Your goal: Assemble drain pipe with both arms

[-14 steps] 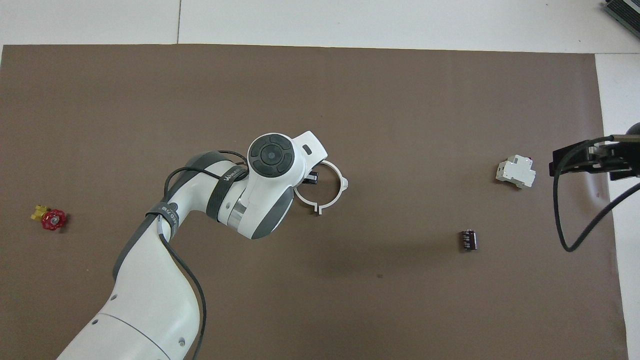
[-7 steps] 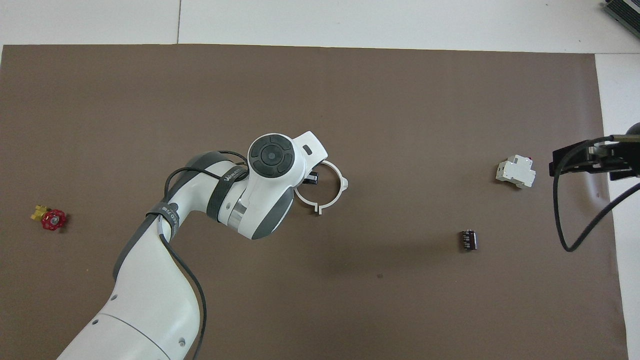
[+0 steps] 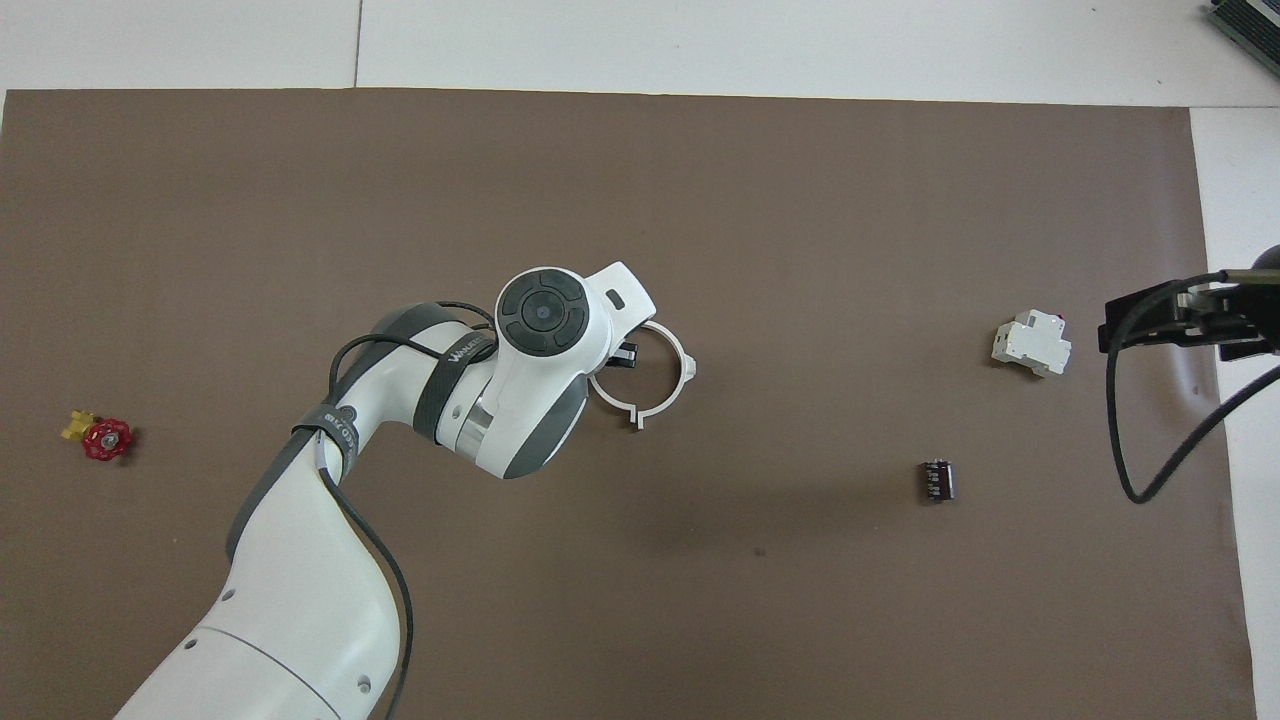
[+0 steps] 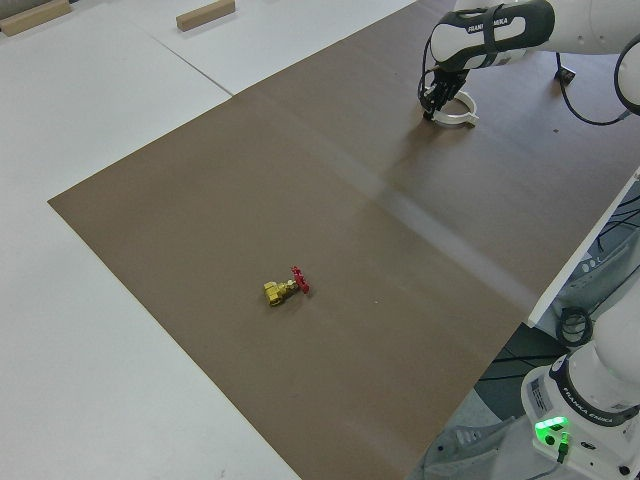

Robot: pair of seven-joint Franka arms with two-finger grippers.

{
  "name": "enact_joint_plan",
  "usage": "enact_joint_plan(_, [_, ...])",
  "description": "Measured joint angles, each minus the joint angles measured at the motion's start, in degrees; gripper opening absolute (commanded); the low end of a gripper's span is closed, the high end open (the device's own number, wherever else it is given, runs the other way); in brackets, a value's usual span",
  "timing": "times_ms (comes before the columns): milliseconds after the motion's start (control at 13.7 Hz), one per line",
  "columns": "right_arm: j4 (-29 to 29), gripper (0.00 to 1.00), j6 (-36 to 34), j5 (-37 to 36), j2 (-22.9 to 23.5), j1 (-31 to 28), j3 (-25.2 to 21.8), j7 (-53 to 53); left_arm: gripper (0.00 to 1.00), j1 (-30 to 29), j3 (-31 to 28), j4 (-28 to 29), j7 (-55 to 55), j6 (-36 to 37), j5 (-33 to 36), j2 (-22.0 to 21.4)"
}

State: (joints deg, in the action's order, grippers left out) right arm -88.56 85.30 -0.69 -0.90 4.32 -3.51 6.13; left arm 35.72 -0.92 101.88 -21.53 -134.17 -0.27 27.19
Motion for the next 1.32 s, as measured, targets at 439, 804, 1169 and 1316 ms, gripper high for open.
enact_joint_plan(439, [0.0, 1.00, 0.0, 0.0, 0.0, 0.0, 0.0, 0.0, 0.74, 0.0, 0.0, 0.0, -0.1, -0.3, 0.0, 0.0])
enact_joint_plan(804, [0.0, 1.00, 0.0, 0.0, 0.0, 0.0, 0.0, 0.0, 0.74, 0.0, 0.0, 0.0, -0.1, -0.4, 0.0, 0.0])
enact_joint_plan(1169, [0.0, 1.00, 0.0, 0.0, 0.0, 0.0, 0.0, 0.0, 1.00, 0.0, -0.1, -0.1, -0.1, 0.5, 0.0, -1.4])
enact_joint_plan(1316, [0.0, 1.00, 0.0, 0.0, 0.0, 0.0, 0.0, 0.0, 1.00, -0.3, -0.6, -0.2, -0.1, 3.0, 0.0, -4.3])
